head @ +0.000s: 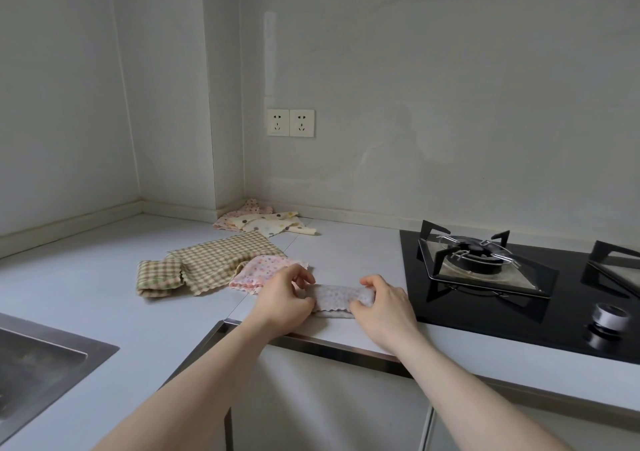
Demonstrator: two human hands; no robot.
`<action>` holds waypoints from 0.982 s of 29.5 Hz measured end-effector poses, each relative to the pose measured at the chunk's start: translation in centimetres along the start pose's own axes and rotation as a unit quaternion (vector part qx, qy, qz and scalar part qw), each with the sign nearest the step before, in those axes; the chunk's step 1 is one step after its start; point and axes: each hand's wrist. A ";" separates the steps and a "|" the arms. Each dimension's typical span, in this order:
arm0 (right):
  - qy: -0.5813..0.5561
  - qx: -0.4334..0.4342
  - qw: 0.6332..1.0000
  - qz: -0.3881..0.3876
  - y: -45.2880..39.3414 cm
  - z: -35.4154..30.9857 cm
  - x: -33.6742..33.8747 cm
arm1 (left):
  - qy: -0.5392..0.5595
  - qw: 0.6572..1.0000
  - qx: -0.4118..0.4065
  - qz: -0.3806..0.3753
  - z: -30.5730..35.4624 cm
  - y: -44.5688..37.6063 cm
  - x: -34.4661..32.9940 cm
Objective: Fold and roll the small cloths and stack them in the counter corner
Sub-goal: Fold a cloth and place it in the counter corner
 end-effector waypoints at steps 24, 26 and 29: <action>-0.204 0.024 0.978 -0.025 0.6 1.1 0.4 | 0.063 0.996 -0.005 -0.064 -0.5 0.0 0.4; -0.190 0.007 0.981 -0.032 0.6 0.9 0.3 | 0.060 0.995 0.016 -0.074 -0.1 0.0 0.4; -0.164 -0.040 0.984 -0.064 0.5 0.7 0.3 | 0.061 0.990 0.075 -0.103 1.2 -0.2 1.0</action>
Point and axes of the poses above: each hand's wrist, its own y-axis away from the middle knuckle, its own x-axis out of the back of the hand, z = x × y, and after that the axes turned 10 degrees about -z, right-handed
